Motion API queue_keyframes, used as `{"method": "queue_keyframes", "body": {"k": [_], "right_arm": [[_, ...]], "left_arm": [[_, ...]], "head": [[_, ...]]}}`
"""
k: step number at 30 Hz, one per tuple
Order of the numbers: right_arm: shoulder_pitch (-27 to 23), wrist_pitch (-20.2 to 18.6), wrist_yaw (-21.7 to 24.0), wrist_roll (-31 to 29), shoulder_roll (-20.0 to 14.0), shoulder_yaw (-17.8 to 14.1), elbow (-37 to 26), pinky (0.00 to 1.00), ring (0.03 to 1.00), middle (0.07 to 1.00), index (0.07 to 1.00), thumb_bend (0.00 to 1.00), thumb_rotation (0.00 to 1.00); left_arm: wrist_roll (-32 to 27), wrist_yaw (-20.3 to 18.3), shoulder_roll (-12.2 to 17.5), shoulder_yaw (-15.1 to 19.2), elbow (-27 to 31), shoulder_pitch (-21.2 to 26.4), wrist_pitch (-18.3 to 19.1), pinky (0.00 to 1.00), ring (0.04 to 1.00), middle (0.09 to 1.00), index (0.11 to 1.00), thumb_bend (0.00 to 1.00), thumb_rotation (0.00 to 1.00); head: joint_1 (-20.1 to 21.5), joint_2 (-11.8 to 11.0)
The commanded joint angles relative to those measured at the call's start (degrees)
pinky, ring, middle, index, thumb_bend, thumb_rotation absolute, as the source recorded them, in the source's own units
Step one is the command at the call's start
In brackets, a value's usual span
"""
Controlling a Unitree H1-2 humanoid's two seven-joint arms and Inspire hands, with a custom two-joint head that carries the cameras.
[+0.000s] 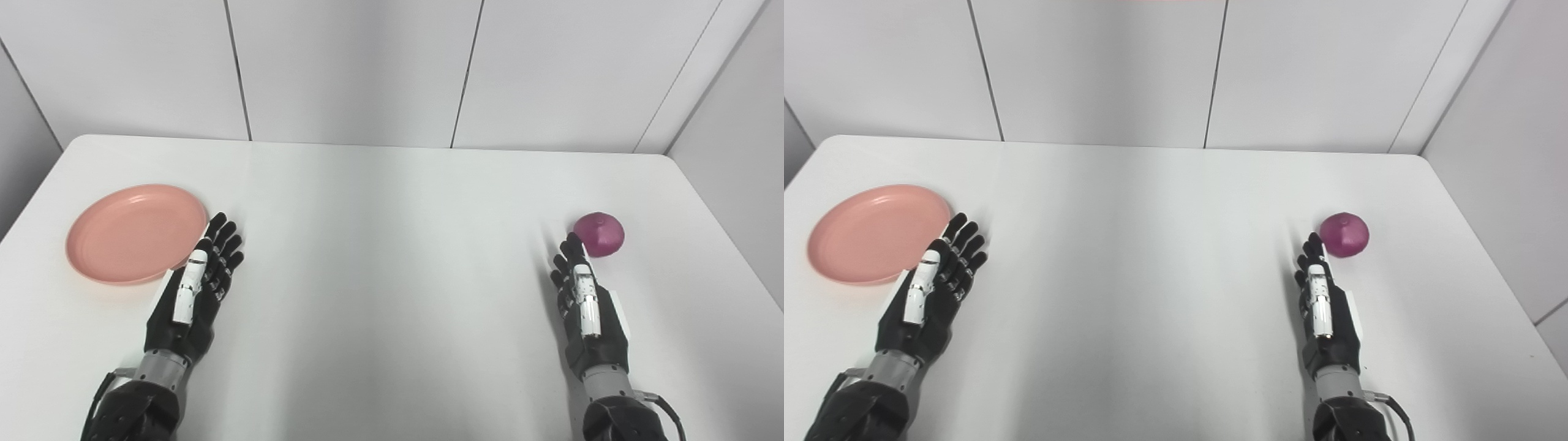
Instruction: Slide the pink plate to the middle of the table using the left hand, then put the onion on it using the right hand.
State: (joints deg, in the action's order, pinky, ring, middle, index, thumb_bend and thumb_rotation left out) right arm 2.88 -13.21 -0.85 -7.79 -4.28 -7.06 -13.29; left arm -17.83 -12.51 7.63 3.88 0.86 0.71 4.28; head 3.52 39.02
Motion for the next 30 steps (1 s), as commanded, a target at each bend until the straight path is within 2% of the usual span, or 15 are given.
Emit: {"method": "queue_keyframes", "body": {"k": [1,11,17,24,30], "right_arm": [[0.4,1.6,0.3,0.1,0.4,0.2,0.5,1.00,1.000,1.000,0.995,0.22,1.00],[0.6,2.1,0.8,0.7,-0.1,0.8,1.0,1.00,1.000,1.000,1.000,0.26,1.00],[0.7,1.7,0.8,0.6,-0.2,1.0,0.6,1.00,1.000,1.000,1.000,0.24,1.00],[0.5,3.3,0.7,0.8,-0.3,0.9,1.5,1.00,1.000,1.000,1.000,0.23,1.00],[0.6,2.7,0.7,0.4,-0.1,0.9,0.9,1.00,1.000,1.000,1.000,0.24,1.00]], "left_arm": [[0.4,-0.5,0.1,-0.9,-2.5,-1.8,2.1,1.00,1.000,1.000,1.000,0.40,1.00],[0.4,-0.5,0.0,-0.6,-2.7,-1.9,2.0,1.00,1.000,1.000,1.000,0.40,1.00],[0.4,-0.5,0.0,-0.6,-2.8,-1.9,2.0,1.00,1.000,1.000,1.000,0.40,1.00],[0.5,0.0,-0.2,-0.5,-2.4,-2.0,2.4,1.00,1.000,1.000,1.000,0.40,1.00],[0.2,-0.4,-0.1,-0.5,-2.7,-1.9,2.1,1.00,1.000,1.000,1.000,0.39,1.00]], "head": [[-0.1,0.0],[0.1,-0.1],[0.1,-0.1],[0.3,-0.1],[0.4,0.0]]}}
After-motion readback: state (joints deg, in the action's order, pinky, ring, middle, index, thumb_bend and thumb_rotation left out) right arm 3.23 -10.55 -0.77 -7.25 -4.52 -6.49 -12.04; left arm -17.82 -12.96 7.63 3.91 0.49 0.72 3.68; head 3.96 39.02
